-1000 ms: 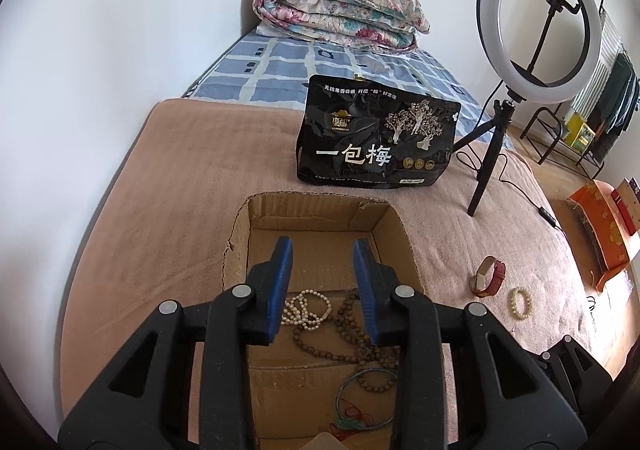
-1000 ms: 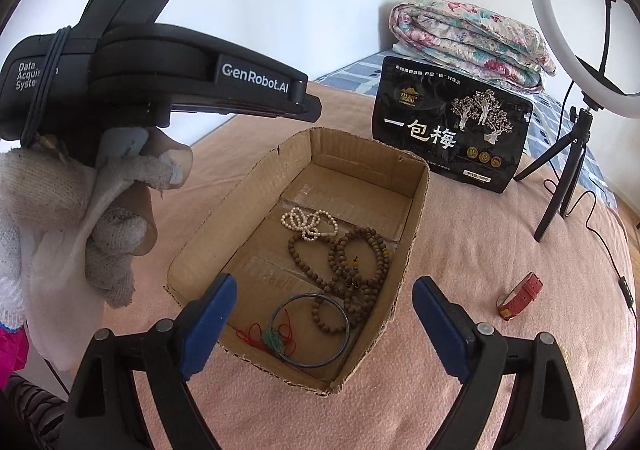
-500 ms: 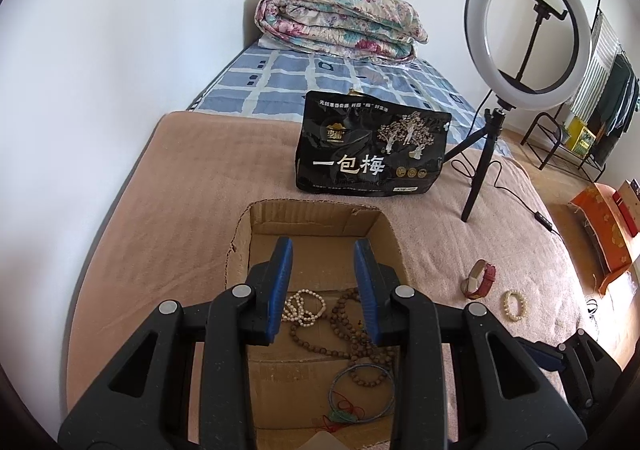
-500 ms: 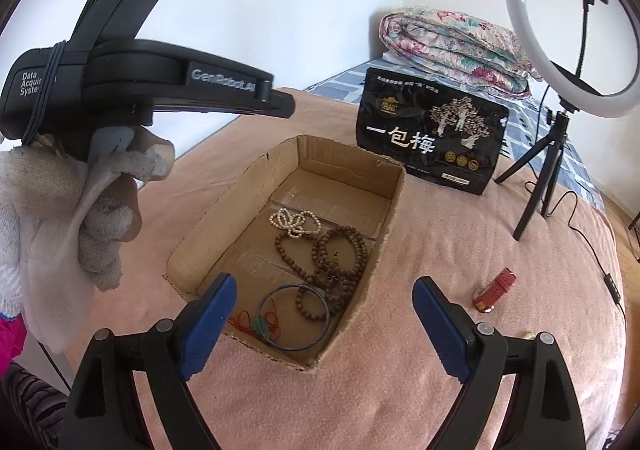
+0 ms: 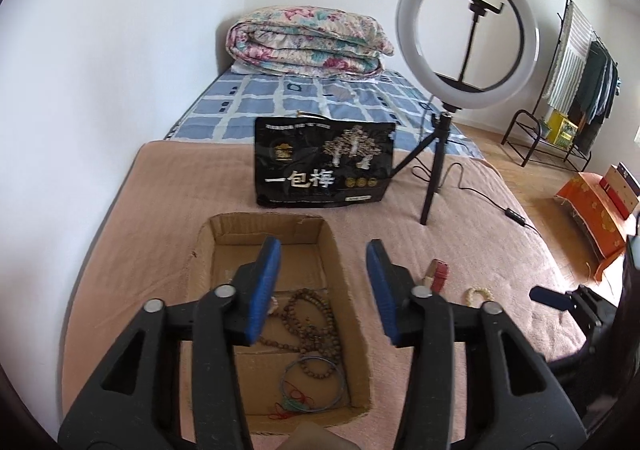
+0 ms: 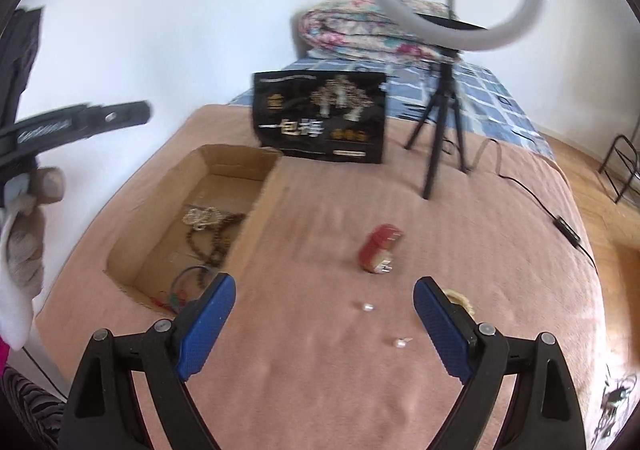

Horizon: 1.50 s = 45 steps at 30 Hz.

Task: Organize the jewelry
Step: 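Move both tools out of the box toward the cream bracelet and pearl earrings, then grasp a pearl stud earring with the left tool while the right tool grasps the cream bead bracelet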

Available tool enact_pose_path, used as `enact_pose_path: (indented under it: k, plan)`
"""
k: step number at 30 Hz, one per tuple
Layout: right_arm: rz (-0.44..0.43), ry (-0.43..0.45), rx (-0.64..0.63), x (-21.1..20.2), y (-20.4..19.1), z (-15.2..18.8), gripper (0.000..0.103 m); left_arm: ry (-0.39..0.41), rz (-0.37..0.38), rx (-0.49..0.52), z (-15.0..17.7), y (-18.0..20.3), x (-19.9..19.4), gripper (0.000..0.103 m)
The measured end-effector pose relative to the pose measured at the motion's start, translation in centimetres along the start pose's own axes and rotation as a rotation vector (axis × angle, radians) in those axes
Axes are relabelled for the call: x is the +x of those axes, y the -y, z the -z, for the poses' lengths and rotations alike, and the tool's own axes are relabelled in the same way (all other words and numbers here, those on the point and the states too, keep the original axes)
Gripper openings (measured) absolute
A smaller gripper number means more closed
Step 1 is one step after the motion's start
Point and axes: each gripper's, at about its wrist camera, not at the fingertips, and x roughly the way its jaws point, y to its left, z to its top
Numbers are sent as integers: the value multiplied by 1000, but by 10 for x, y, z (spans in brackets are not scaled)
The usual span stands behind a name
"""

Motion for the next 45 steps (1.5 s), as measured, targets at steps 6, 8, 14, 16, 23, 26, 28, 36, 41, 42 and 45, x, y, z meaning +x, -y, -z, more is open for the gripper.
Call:
enact_pose_path:
  k: [6,8,14,16,23,26,28,36,41,42,45]
  plan:
    - [53,18,98,-13,57,0,92,-28,28,36,6,34,3,47]
    - [73,23,119,-16,73,1,92,-35,29,54,10,45,4,47]
    - [105,9,176,-16,114,5,92,-76,55,90,28,73,12,47]
    - [111,-4,192,-13,126,7,92,-97,68,104,36,83,17,47]
    - [112,-52,208,3,150,15,92,-146,137,138,64,115,33,47]
    - [103,-78,199,14,154,20,91,-167,164,175,77,130,41,47]
    - [86,-104,194,23,156,22,87,-186,185,194,86,141,48,47]
    - [40,-178,208,56,165,32,70,-266,247,255,114,167,79,36]
    - [22,-194,206,66,167,34,63,-316,263,298,127,179,105,36]
    - [18,-197,204,69,167,34,61,-321,263,309,130,181,109,36]
    - [9,-208,204,75,167,34,58,-336,262,323,134,185,122,35]
